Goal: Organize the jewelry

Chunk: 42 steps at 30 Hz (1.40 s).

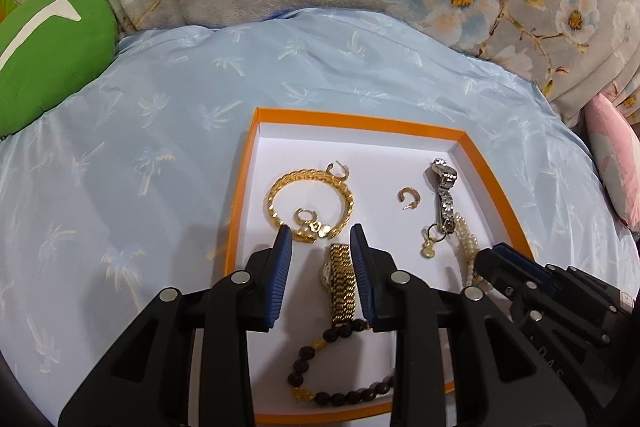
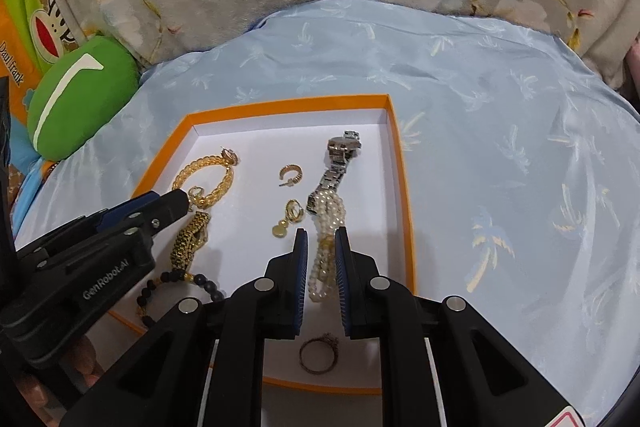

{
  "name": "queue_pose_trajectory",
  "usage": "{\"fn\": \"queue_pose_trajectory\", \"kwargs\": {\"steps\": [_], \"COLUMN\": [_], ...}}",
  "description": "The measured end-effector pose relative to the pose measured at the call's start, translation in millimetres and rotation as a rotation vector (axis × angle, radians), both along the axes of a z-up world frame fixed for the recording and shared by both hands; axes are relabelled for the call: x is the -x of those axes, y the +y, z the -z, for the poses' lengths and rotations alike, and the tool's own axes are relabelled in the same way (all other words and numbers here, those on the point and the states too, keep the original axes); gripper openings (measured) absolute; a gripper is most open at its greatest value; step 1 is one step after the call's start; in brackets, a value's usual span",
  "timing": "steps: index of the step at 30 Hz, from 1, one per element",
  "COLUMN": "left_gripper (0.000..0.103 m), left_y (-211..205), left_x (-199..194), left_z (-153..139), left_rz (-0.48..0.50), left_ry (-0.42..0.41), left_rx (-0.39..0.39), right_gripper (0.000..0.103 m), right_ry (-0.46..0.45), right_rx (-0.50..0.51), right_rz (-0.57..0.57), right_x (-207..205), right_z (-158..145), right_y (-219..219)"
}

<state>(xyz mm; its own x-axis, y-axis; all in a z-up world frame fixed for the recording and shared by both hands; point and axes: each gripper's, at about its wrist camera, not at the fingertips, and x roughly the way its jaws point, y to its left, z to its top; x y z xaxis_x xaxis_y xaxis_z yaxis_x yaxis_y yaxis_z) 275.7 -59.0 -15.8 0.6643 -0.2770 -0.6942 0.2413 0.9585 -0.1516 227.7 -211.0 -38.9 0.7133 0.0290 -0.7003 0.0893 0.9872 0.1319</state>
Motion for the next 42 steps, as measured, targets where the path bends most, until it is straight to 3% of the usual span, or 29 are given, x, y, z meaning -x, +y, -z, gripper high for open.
{"fn": "queue_pose_trajectory", "kwargs": {"steps": [14,23,30,35,42], "left_gripper": [0.028,0.028,0.028,0.028,0.030], "left_y": [8.1,12.5,14.1,6.9,3.5], "left_x": [4.1,3.4,24.6,46.5,74.0], "left_z": [6.6,5.9,-1.8,-10.6,-12.6], "left_rz": [-0.001,-0.004,-0.013,0.001,-0.002], "left_ry": [-0.020,-0.011,-0.023,-0.056,-0.046], "left_rx": [-0.052,-0.028,-0.019,-0.050,-0.055], "right_gripper": [0.010,0.010,0.013,0.016,0.032], "right_ry": [0.026,0.021,-0.019,-0.033,-0.054], "right_rx": [-0.015,-0.017,-0.002,0.011,0.044], "right_rz": [0.007,0.005,0.029,0.036,0.051], "right_x": [26.7,32.8,44.1,55.1,78.8], "right_z": [8.6,7.3,-10.1,-18.9,-23.1], "right_y": [8.5,15.7,13.4,12.7,16.8]}}
